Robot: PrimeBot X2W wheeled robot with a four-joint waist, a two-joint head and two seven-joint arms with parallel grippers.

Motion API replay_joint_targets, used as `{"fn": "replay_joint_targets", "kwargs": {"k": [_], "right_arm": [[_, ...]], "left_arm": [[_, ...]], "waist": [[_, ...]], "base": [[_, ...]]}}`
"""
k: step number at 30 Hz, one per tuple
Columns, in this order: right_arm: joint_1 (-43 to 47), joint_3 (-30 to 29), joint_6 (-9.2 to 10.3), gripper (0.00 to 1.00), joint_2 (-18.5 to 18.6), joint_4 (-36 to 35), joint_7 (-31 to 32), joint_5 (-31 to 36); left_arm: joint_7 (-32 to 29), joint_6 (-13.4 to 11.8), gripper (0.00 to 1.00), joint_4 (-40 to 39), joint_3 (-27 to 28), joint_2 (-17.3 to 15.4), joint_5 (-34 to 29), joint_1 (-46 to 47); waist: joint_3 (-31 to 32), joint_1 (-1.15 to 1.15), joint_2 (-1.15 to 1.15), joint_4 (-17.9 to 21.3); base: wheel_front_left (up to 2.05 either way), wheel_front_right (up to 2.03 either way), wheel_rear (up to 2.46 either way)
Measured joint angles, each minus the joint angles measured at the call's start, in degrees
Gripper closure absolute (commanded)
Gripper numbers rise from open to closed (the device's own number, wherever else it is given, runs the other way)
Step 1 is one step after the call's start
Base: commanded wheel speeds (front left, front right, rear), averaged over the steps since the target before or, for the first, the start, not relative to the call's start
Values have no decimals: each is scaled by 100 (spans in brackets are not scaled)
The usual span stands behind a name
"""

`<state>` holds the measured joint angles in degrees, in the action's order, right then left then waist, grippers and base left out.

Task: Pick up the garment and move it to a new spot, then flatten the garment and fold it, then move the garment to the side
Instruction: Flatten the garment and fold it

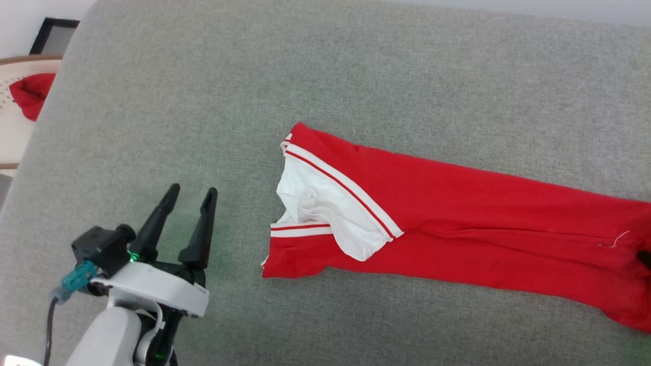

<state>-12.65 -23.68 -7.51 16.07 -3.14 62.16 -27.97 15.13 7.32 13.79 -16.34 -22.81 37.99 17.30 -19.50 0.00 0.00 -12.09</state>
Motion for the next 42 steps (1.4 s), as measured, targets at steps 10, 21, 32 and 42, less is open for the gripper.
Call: {"fn": "replay_joint_targets", "kwargs": {"k": [10,21,32,42], "right_arm": [[-204,-164,3,0,-310,-164,479,378],[-261,-89,3,100,-532,-232,405,379],[-555,-254,-1,100,-487,12,-424,345],[-625,-1244,-1,100,105,387,-1071,831]], "left_arm": [[0,7,0,-153,359,390,-742,-92],[0,7,0,-87,453,389,-929,-94],[0,7,0,-279,772,359,-1031,-260],[-1,8,0,-567,931,171,-1053,-356]], "waist": [[-182,0,0,-28],[-213,0,0,52],[-251,0,0,387],[-402,0,0,742]], "base": [[0,0,0],[0,0,0],[0,0,0],[0,0,0]]}}
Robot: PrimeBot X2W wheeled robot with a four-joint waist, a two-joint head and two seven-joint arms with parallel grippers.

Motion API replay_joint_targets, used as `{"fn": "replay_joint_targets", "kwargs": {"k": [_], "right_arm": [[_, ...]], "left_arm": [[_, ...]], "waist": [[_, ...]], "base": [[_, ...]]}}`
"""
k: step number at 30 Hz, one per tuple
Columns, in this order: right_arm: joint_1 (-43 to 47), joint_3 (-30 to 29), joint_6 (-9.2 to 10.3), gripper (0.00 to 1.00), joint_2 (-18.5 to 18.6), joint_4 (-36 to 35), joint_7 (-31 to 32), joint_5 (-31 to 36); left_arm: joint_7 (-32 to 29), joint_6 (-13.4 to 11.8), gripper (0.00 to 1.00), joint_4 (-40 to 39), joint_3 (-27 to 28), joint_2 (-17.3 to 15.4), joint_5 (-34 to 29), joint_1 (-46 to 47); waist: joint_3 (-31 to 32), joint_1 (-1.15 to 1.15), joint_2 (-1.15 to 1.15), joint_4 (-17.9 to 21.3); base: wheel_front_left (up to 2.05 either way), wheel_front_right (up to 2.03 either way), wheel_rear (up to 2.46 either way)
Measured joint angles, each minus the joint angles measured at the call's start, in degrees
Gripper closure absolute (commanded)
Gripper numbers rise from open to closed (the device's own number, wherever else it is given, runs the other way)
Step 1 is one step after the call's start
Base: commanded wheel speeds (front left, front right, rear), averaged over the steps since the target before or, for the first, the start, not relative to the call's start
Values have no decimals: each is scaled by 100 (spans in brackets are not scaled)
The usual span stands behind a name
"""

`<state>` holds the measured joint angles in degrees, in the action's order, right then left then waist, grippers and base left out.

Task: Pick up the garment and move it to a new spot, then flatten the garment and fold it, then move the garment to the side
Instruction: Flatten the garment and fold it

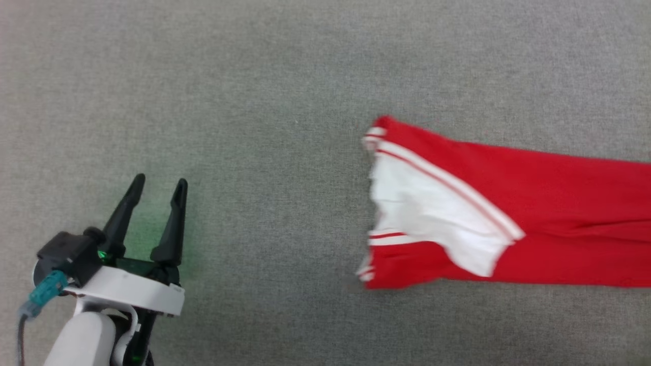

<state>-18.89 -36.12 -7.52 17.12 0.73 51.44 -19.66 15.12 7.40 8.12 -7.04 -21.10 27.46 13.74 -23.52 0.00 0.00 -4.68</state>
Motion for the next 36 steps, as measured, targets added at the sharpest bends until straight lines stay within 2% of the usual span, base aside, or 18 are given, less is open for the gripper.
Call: {"fn": "replay_joint_targets", "kwargs": {"k": [6,10,16,19,26,31,32,36], "right_arm": [[69,-609,0,100,505,445,-376,222],[65,-433,0,100,516,570,-555,46],[197,482,1,100,414,121,-651,-432],[376,1043,1,100,131,-449,-487,-536],[538,2304,2,100,-151,-1618,40,-879],[416,3149,2,100,-399,-1896,124,-966],[297,3484,2,100,-452,-1917,98,-977],[175,3861,2,100,-488,-1823,42,-987]], "left_arm": [[1,0,0,-56,-15,-81,12,15],[1,0,0,2,-16,-66,20,18],[1,0,0,120,-54,48,19,-21],[1,0,0,177,-75,90,19,-55],[1,0,0,227,-99,209,20,-105],[0,0,0,236,-169,296,42,-88],[0,0,0,250,-169,318,74,-88],[1,0,0,263,-152,346,80,-87]], "waist": [[-105,0,0,64],[-58,0,0,74],[132,0,0,99],[253,0,0,106],[464,0,0,82],[486,0,0,-41],[482,0,0,-103],[460,0,0,-194]], "base": [[0,0,0],[0,0,0],[0,0,0],[0,0,0],[0,0,0],[0,0,0],[0,0,0],[0,0,0]]}}
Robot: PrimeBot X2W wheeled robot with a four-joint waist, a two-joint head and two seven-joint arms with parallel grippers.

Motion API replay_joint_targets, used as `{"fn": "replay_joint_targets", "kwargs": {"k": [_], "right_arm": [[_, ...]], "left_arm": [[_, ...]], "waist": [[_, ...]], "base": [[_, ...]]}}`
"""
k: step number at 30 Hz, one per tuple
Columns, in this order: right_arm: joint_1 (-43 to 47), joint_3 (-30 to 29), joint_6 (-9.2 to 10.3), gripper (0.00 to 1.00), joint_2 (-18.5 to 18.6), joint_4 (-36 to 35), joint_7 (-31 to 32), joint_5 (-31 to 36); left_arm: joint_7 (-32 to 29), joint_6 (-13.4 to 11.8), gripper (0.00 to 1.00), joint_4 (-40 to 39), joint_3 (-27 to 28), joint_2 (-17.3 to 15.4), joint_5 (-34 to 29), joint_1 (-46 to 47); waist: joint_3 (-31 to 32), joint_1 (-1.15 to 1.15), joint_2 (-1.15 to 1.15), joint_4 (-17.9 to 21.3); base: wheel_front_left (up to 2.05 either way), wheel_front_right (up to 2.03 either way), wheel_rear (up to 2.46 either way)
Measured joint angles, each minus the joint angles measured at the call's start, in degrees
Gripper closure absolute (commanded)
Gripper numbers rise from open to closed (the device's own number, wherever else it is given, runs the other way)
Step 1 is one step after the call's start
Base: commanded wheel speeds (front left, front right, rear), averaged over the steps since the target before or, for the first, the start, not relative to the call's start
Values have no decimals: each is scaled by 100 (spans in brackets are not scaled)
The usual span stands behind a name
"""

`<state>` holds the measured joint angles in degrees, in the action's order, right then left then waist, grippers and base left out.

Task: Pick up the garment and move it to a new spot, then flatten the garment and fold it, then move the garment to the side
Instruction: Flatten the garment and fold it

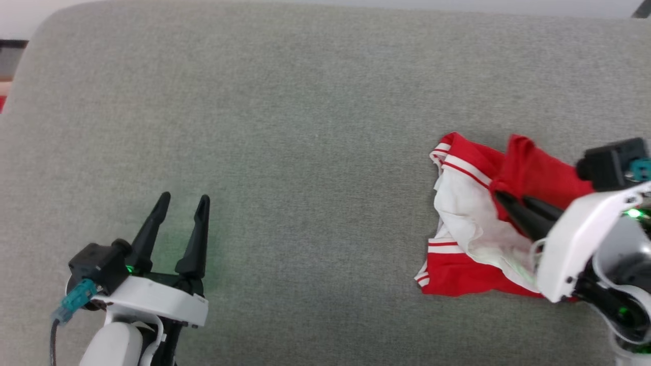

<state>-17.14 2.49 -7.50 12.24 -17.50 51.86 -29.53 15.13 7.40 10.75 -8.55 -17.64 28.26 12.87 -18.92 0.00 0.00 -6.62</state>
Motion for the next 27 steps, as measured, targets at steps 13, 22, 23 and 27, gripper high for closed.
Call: {"fn": "replay_joint_targets", "kwargs": {"k": [13,22,23,27], "right_arm": [[-348,642,0,100,-19,1071,-459,105],[-428,802,0,54,-23,1379,-864,67],[-428,835,0,17,-13,1378,-907,34],[-427,880,0,0,67,1348,-1122,-131]], "left_arm": [[0,0,0,29,-85,121,68,164],[0,0,0,99,-88,121,82,183],[0,0,0,107,-70,115,82,169],[0,0,0,149,-29,78,100,74]], "waist": [[-291,0,0,-297],[-242,0,0,-266],[-216,0,0,-248],[-104,0,0,-131]], "base": [[0,0,0],[0,0,0],[0,0,0],[0,0,0]]}}
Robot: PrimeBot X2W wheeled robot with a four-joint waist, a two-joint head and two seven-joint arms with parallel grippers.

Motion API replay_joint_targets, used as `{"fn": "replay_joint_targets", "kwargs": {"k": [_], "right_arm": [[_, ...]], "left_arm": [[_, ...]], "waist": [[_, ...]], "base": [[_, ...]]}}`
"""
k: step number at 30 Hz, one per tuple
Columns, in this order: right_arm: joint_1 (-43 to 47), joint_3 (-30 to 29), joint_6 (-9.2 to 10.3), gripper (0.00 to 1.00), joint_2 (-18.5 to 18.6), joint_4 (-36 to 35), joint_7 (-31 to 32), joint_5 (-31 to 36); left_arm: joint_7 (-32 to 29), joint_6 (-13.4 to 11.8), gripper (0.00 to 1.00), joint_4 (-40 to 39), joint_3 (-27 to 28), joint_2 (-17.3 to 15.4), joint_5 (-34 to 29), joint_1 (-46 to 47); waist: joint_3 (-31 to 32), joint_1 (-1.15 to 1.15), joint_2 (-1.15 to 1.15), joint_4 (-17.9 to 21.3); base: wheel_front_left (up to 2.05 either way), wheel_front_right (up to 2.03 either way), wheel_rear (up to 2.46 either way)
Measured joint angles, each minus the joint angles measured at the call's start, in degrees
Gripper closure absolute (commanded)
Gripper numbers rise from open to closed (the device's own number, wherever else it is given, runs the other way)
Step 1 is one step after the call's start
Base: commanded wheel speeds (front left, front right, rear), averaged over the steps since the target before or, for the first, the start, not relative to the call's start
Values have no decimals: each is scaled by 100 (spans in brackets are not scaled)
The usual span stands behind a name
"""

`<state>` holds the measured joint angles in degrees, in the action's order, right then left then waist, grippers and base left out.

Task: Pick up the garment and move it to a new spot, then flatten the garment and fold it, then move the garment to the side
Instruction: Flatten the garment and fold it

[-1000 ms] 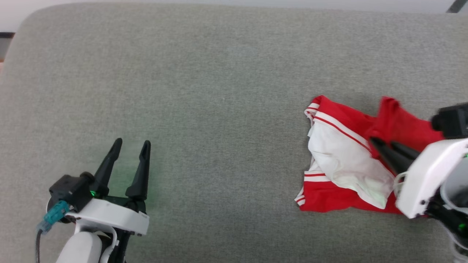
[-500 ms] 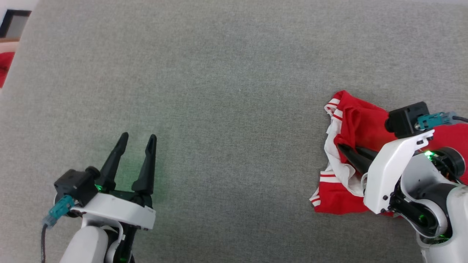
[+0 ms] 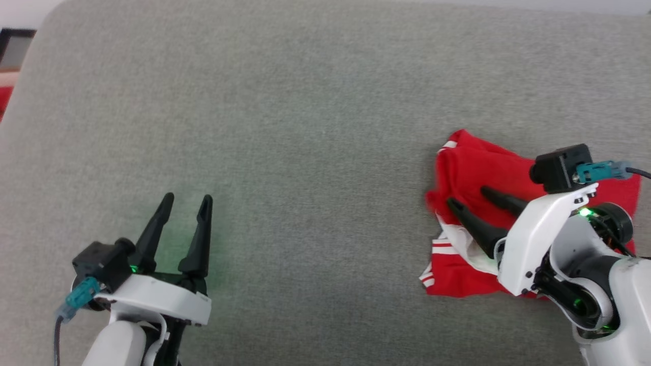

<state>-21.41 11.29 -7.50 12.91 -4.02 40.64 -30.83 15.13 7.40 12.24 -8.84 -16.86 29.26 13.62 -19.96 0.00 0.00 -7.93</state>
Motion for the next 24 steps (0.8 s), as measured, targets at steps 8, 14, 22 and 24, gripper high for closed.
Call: {"fn": "replay_joint_targets", "kwargs": {"k": [8,14,22,24], "right_arm": [[175,-245,0,0,333,-19,-784,-222],[529,-555,0,0,435,202,-1746,-244],[878,-602,0,0,433,442,-2922,-346],[968,-593,0,0,422,497,-3229,-355]], "left_arm": [[0,0,0,38,1,-71,20,-132],[0,0,0,154,4,-144,104,-262],[0,0,0,276,77,-210,110,-441],[-1,0,0,290,99,-225,105,-495]], "waist": [[263,0,0,331],[488,0,0,572],[774,0,0,802],[866,0,0,853]], "base": [[0,0,0],[0,0,0],[0,0,0],[0,0,0]]}}
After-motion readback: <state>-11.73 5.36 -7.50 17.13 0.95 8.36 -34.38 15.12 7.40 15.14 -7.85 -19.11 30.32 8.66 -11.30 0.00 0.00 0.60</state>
